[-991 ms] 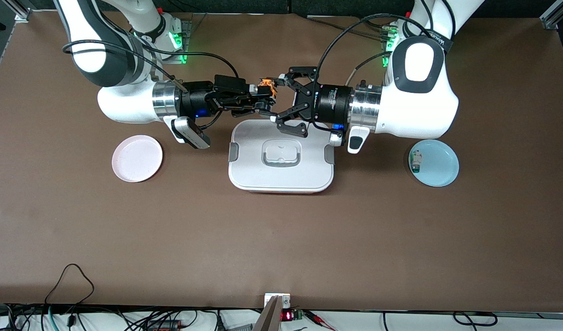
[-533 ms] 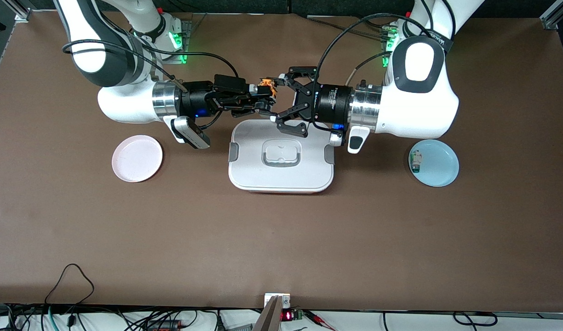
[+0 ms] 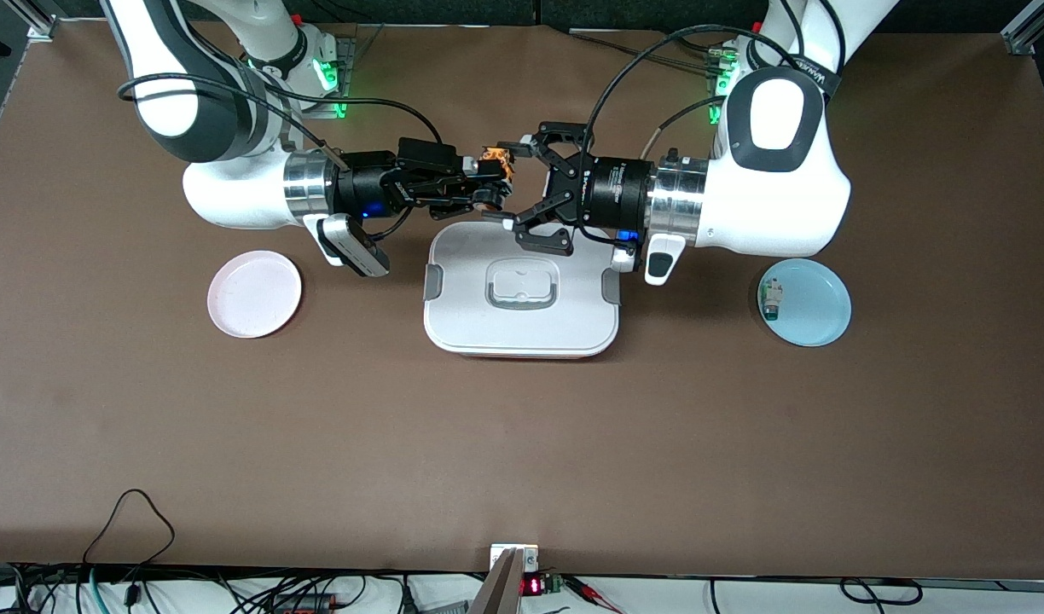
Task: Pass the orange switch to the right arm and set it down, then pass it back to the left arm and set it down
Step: 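Open the left gripper to release the switch to the right gripper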
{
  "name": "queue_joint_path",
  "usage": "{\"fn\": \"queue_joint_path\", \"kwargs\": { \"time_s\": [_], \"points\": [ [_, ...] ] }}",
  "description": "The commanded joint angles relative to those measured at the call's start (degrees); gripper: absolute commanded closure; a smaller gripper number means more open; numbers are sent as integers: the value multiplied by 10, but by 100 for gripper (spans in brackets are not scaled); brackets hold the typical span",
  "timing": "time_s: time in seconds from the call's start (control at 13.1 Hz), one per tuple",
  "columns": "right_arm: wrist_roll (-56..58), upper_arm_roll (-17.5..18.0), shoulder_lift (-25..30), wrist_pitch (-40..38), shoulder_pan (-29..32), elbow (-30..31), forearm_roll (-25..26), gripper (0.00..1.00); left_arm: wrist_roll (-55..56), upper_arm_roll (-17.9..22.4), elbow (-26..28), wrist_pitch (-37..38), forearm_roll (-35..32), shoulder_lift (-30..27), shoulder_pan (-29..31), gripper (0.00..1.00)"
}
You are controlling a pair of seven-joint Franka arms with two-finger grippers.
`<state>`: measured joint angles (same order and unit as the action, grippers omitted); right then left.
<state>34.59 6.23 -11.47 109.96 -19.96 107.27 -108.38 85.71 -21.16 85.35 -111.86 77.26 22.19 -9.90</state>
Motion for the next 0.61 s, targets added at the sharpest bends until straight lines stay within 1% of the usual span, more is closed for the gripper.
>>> {"fn": "queue_joint_path", "kwargs": {
  "time_s": [0.0,0.3,0.53],
  "points": [
    [18,1,7,3,-2,8,-4,74,12,0,-11,0,-13,1,-3,0],
    [18,1,7,4,-1,8,-3,74,12,0,-12,1,-14,0,-2,0],
    [38,-1,7,8,5,8,4,74,9,1,-11,3,-18,-1,1,0]
  ]
}}
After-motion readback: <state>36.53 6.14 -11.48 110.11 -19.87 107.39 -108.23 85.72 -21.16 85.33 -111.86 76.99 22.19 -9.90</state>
